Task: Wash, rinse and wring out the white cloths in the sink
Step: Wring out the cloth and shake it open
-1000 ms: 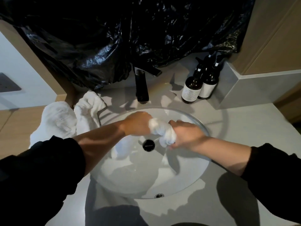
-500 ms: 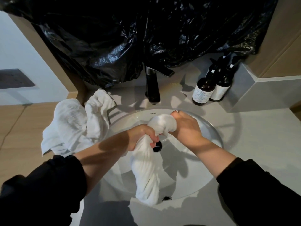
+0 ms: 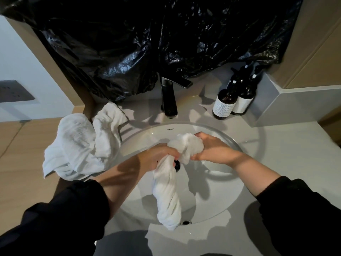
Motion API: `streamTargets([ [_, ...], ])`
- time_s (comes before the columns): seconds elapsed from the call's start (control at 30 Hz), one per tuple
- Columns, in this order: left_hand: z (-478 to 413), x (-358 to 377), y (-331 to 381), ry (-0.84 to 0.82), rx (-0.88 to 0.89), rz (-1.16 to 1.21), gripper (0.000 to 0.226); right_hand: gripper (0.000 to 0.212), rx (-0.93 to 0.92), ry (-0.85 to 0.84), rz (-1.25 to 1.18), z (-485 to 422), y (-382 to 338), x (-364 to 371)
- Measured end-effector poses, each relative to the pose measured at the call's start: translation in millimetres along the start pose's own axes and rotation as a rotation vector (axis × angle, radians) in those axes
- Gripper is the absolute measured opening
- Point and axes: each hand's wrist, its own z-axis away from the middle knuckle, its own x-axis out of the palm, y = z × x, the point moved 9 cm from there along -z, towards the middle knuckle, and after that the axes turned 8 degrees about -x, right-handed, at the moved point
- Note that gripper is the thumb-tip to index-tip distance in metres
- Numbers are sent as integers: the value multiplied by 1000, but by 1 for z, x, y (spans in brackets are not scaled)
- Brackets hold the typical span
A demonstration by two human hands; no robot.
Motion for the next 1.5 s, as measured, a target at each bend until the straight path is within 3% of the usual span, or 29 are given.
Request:
streamTargets([
  [0.13, 9, 12, 21, -76, 92, 54, 30, 66, 52, 104, -207, 17, 18, -13],
  [0.27, 20, 17, 35, 5, 85, 1, 41, 79, 48, 164, -300, 36, 23, -25],
  [0.43, 46, 46, 64, -79, 219, -56, 34, 72, 51, 207, -336, 65, 18, -56],
  [0.53, 62, 69, 85, -76, 251, -61, 38, 50, 140, 246, -335, 92, 22, -83],
  [0.6, 71, 89, 99, -123, 298, -43, 38, 38, 196, 348, -443, 113, 28, -105],
  [0.77, 94, 166, 133, -294, 357, -19, 26, 43, 207, 657, -909, 200, 39, -167],
  [0.9, 106, 256, 151, -434, 339, -49, 28, 26, 165, 871, -945, 295, 41, -209],
  [0.97, 116, 308, 152, -506, 328, -133, 27, 25, 164, 1019, -809, 352, 42, -228],
  [1.13, 149, 427, 131, -710, 330, -403, 16, 24, 390, 1338, -32, 498, 21, -274],
  [1.27, 176, 505, 100, -871, 412, -733, 40, 28, 612, 1357, 514, 576, -23, -291],
  [1.37, 192, 551, 72, -915, 473, -907, 73, 29, 697, 1361, 687, 614, -51, -296],
  [1.5, 219, 591, 35, -951, 615, -1138, 66, 31, 782, 1269, 782, 625, -71, -290],
])
